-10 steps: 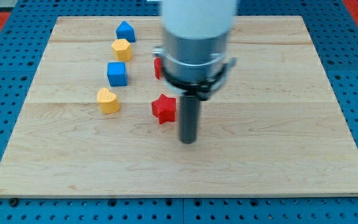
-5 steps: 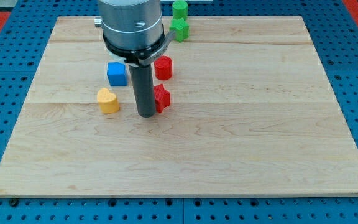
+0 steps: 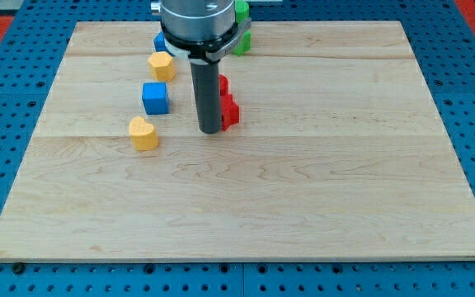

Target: Push the red star close to the red circle

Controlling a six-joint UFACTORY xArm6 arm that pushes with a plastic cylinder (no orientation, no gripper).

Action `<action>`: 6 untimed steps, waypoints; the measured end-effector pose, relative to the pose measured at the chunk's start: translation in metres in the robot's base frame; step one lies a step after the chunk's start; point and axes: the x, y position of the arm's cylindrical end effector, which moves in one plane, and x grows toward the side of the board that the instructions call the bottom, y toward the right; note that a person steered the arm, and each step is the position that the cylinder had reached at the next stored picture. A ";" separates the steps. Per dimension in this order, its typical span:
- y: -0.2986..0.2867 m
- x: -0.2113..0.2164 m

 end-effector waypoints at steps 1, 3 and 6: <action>0.013 -0.004; 0.042 0.029; 0.083 -0.013</action>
